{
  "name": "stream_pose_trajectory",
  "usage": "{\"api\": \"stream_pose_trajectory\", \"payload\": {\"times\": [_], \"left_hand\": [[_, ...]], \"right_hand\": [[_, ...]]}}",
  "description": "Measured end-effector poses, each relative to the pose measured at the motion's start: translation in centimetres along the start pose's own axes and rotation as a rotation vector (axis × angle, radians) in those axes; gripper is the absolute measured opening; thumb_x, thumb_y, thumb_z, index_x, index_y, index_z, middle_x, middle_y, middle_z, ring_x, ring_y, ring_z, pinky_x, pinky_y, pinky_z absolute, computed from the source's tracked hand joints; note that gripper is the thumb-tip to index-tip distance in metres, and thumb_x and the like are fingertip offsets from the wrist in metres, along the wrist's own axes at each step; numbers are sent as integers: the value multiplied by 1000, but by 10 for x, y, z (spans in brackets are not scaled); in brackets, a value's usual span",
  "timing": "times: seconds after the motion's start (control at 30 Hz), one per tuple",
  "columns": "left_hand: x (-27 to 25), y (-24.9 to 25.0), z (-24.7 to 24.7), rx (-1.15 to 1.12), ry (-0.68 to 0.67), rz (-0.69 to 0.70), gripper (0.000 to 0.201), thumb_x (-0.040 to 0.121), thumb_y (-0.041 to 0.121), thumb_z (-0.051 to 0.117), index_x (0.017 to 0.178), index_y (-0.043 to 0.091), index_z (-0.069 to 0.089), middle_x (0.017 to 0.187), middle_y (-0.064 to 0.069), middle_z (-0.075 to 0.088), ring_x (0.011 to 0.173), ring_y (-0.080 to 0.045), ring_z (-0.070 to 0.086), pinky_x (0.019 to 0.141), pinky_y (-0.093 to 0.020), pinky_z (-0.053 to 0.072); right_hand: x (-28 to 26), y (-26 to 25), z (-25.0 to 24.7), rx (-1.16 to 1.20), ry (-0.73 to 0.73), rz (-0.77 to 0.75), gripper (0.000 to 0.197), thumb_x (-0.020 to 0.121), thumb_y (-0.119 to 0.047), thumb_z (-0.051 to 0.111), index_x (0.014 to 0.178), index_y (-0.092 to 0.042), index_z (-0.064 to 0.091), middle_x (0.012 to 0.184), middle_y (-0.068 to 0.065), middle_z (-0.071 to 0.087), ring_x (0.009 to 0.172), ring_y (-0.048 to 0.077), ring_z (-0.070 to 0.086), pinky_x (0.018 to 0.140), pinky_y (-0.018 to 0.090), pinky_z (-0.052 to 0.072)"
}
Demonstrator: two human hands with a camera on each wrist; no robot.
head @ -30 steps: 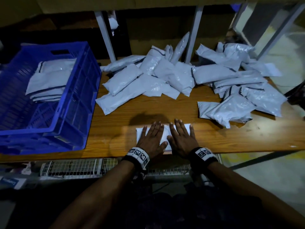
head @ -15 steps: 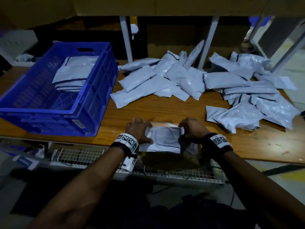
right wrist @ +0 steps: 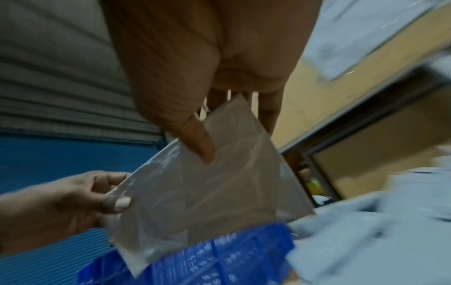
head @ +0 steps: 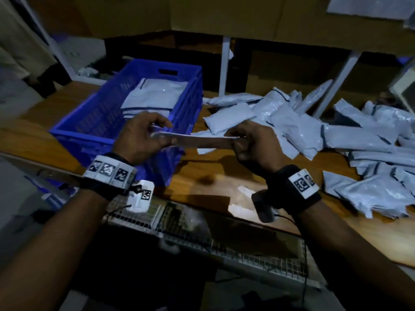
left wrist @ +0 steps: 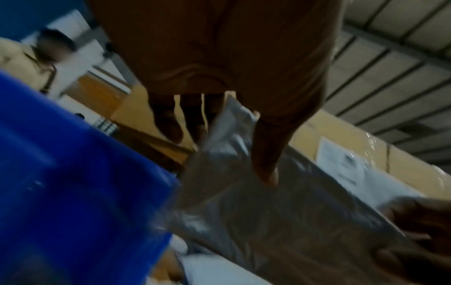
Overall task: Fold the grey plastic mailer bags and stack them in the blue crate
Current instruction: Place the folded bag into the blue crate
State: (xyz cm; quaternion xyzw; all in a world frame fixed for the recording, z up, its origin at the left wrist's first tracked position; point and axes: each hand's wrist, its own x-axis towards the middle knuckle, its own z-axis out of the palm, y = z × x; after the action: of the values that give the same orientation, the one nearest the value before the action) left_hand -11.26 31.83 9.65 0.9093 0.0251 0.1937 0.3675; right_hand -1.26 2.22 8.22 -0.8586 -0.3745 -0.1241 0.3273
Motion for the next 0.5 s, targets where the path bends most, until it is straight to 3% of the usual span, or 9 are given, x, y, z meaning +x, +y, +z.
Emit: {"api": "stream_pose_trajectory", "payload": {"times": [0.07, 0.1, 0.17, 0.23, 0.3, 0.4, 0.5], "left_hand": [[11, -29, -40, 40, -21, -19, 47, 73, 58, 85, 100, 22, 72, 87, 9, 63, 80, 7, 58, 71, -17, 45], [15, -39, -53, 0, -45, -80, 50, 73, 65, 81, 99, 23, 71, 82, 7, 62, 73, 2, 57, 67, -19, 45], [30, -66, -85, -149, -40, -237, 71, 68, 88, 64, 93, 22, 68, 67, 7, 60, 60, -13, 55, 58, -30, 44], [52, -90, -111, -284, -100, -467, 92, 64, 102, 43, 99, 19, 66, 63, 4, 63, 47, -18, 52, 45, -26, 39], [71, -100, -132, -450, -228, -673, 93, 79, 95, 29, 121, 20, 65, 75, -13, 72, 39, -21, 55, 36, -20, 34], [101, -103, -153, -765, -330, -776, 91, 82, 89, 26, 124, 20, 66, 99, -36, 69, 41, -31, 64, 29, -25, 41], [141, -129, -163, -1063, -406, -836, 92, 84, 87, 38, 128, 10, 61, 112, -39, 65, 68, -44, 72, 43, -41, 58]], "right_hand": [[25, -26, 25, -48, 88, -13, 27, 80, -12, 67, 101, -28, 74, 98, -5, 68, 86, 23, 65, 66, 41, 56], [34, -35, 34, -49, 121, -12, 26, 81, -13, 68, 101, -28, 74, 99, -6, 68, 87, 23, 65, 66, 41, 56], [60, -57, 53, -41, 176, -26, 24, 82, -12, 70, 101, -27, 74, 100, -6, 69, 90, 24, 67, 67, 42, 56], [88, -79, 69, -59, 231, -42, 23, 82, -12, 70, 100, -26, 74, 100, -6, 69, 93, 24, 68, 69, 42, 56], [116, -97, 80, -76, 284, -62, 20, 84, -14, 67, 99, -25, 74, 100, -5, 69, 92, 24, 67, 68, 42, 55], [152, -115, 96, -118, 376, -90, 22, 84, -12, 65, 101, -22, 74, 101, -3, 68, 91, 26, 67, 67, 43, 55], [181, -120, 110, -172, 469, -111, 25, 81, -4, 66, 98, -19, 75, 101, 0, 69, 92, 30, 66, 70, 43, 55]]}}
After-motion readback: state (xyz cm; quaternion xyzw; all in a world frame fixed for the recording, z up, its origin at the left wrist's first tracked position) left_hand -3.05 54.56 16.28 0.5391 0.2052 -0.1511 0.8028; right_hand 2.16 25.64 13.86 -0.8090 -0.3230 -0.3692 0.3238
